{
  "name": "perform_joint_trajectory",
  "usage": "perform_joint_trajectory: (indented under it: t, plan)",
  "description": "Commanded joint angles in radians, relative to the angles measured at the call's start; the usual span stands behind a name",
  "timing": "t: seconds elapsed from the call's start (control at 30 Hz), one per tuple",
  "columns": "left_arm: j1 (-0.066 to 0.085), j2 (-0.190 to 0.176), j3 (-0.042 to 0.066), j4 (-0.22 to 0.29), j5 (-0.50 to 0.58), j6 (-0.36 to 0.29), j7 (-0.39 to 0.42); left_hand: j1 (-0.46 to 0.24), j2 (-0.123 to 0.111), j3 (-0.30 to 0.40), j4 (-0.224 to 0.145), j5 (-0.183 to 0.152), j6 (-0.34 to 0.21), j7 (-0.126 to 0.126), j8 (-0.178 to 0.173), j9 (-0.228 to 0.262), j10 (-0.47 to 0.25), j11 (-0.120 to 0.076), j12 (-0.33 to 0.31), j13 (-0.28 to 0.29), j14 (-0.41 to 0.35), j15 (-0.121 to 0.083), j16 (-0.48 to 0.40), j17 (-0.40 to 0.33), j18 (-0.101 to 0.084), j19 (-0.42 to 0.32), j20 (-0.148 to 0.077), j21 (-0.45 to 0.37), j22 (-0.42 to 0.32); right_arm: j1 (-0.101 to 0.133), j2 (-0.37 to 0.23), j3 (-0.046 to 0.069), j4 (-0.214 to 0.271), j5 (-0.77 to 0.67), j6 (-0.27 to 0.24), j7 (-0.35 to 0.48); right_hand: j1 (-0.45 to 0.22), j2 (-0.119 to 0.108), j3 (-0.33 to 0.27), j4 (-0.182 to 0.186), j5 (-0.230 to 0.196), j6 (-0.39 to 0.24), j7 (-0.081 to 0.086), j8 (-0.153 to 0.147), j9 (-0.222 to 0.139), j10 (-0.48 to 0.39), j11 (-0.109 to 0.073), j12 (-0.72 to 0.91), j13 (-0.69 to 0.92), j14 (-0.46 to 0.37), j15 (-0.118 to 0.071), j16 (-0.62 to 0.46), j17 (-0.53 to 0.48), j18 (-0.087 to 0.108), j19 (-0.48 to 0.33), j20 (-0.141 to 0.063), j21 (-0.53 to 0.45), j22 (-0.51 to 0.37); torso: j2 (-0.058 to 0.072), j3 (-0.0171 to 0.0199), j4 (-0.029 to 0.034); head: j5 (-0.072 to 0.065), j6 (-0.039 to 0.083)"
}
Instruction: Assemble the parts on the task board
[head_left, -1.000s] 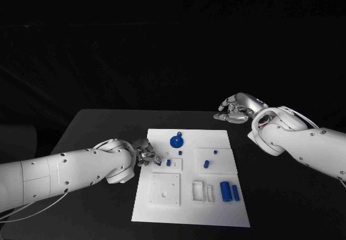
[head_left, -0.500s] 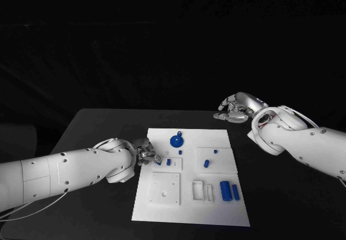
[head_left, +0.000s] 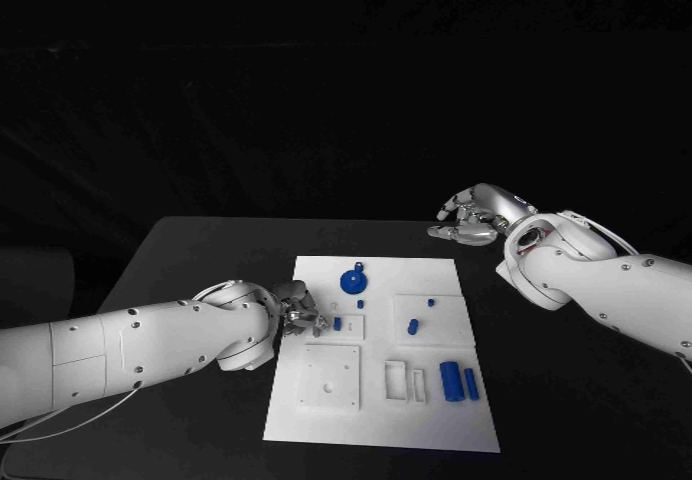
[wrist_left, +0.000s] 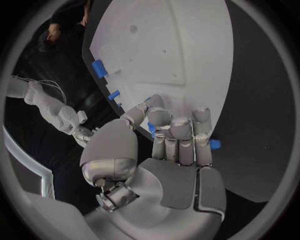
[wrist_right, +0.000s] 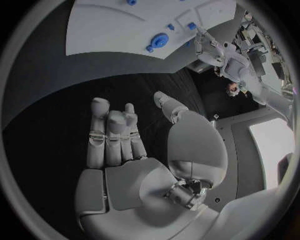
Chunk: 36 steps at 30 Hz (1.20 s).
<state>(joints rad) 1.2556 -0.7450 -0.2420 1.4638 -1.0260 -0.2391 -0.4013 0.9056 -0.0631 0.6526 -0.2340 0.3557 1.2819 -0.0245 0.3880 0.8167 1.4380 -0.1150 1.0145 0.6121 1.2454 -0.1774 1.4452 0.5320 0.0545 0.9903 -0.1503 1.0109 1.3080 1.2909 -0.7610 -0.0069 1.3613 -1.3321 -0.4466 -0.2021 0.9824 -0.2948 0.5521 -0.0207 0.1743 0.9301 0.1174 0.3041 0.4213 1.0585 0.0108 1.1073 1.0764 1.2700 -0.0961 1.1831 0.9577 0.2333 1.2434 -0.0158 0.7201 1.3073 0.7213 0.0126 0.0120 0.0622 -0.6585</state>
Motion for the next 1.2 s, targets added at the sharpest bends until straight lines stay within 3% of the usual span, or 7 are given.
perform_joint_trajectory:
  t: [0.03, 0.57, 0.77, 0.83, 1.0, 1.13, 1.2]
  plan:
    - [0.001, 0.000, 0.001, 0.002, -0.001, 0.038, 0.001, 0.002, 0.012, 0.002, 0.005, 0.008, 0.001, -0.006, 0.005, 0.003, -0.017, -0.022, 0.007, -0.001, 0.030, -0.027, 0.006, -0.001, -0.012, 0.006, -0.124, 0.007, 0.019, 0.000, 0.000, 0.000, 0.002, -0.005, 0.005, 0.007, 0.007, 0.001, 0.001, 0.008, 0.006, 0.000, 0.005, -0.002, -0.001, -0.008, -0.002, 0.005, -0.002, 0.006, -0.005, -0.005, 0.001, 0.028, 0.001, -0.007, -0.007, 0.015, 0.000, 0.0002, 0.0001, -0.001, 0.000]
    - [0.001, -0.002, 0.001, -0.004, -0.019, 0.032, 0.003, 0.005, 0.015, 0.006, 0.000, 0.021, -0.002, -0.007, 0.011, 0.007, -0.019, -0.023, 0.013, -0.006, 0.030, -0.027, 0.008, -0.002, -0.010, 0.006, -0.124, 0.010, 0.019, 0.000, -0.002, 0.000, 0.003, -0.005, 0.004, 0.007, 0.007, 0.000, 0.001, 0.008, 0.006, 0.000, 0.005, -0.002, -0.001, -0.008, -0.002, 0.005, -0.002, 0.006, -0.005, -0.005, 0.001, 0.028, 0.001, -0.007, -0.007, 0.015, 0.000, -0.0010, 0.0001, -0.003, 0.004]
    - [0.001, -0.003, 0.002, -0.003, 0.002, 0.031, 0.012, 0.000, 0.013, 0.005, 0.005, 0.004, -0.010, -0.005, 0.012, 0.010, -0.023, -0.021, 0.014, -0.012, 0.025, -0.028, 0.005, -0.007, -0.010, 0.005, -0.124, 0.011, 0.018, 0.000, -0.002, 0.000, 0.002, -0.005, 0.004, 0.008, 0.007, 0.000, 0.001, 0.009, 0.006, 0.000, 0.005, -0.002, -0.001, -0.008, -0.002, 0.005, -0.002, 0.006, -0.005, -0.005, 0.002, 0.028, 0.001, -0.007, -0.007, 0.015, 0.000, -0.0007, 0.0006, 0.003, 0.012]
    - [0.001, -0.005, 0.002, -0.003, 0.011, 0.028, 0.016, -0.001, 0.010, 0.005, 0.011, -0.029, -0.017, -0.003, 0.012, 0.011, -0.026, -0.019, 0.012, -0.020, 0.021, -0.029, 0.000, -0.012, -0.009, 0.003, -0.123, 0.010, 0.018, 0.000, -0.002, 0.000, 0.002, -0.005, 0.004, 0.007, 0.007, 0.000, 0.001, 0.009, 0.006, 0.000, 0.005, -0.002, -0.001, -0.008, -0.002, 0.005, -0.002, 0.006, -0.005, -0.005, 0.002, 0.028, 0.002, -0.007, -0.007, 0.015, 0.000, -0.0006, 0.0005, 0.004, 0.012]
    - [0.001, -0.019, 0.002, 0.003, 0.061, -0.017, 0.041, 0.007, -0.025, 0.010, 0.037, -0.177, -0.043, 0.007, -0.002, 0.005, -0.037, -0.008, -0.011, -0.052, 0.004, -0.027, -0.028, -0.034, -0.010, -0.011, -0.120, 0.000, 0.014, 0.000, -0.002, 0.000, 0.001, -0.005, 0.003, 0.008, 0.008, 0.000, 0.001, 0.009, 0.006, 0.000, 0.005, -0.002, -0.001, -0.008, -0.002, 0.005, -0.002, 0.006, -0.005, -0.005, 0.002, 0.028, 0.002, -0.007, -0.007, 0.015, 0.000, -0.0010, -0.0001, 0.007, 0.019]
    - [0.002, -0.041, 0.003, 0.016, 0.104, -0.065, 0.071, 0.026, -0.091, 0.024, 0.065, -0.261, -0.154, 0.046, -0.080, -0.026, -0.063, 0.027, -0.077, -0.087, -0.029, -0.008, -0.093, -0.069, -0.018, -0.038, -0.111, -0.032, 0.003, 0.000, -0.003, 0.000, -0.001, -0.005, 0.003, 0.008, 0.008, 0.000, 0.001, 0.009, 0.006, 0.000, 0.005, -0.002, -0.001, -0.008, -0.002, 0.005, -0.003, 0.006, -0.005, -0.005, 0.002, 0.028, 0.002, -0.008, -0.007, 0.015, 0.000, -0.0007, -0.0005, 0.005, 0.022]
    - [0.005, -0.055, 0.011, 0.025, 0.113, -0.089, 0.087, 0.043, -0.123, 0.035, 0.076, -0.279, -0.194, 0.066, -0.111, -0.044, -0.086, 0.047, -0.105, -0.099, -0.054, 0.008, -0.119, -0.082, -0.024, -0.057, -0.105, -0.050, -0.003, 0.000, -0.003, 0.000, -0.002, -0.005, 0.002, 0.008, 0.008, 0.000, 0.000, 0.009, 0.006, 0.000, 0.005, -0.002, -0.002, -0.008, -0.002, 0.006, -0.003, 0.006, -0.005, -0.005, 0.002, 0.028, 0.002, -0.008, -0.007, 0.015, 0.000, -0.0007, -0.0001, 0.005, 0.023]
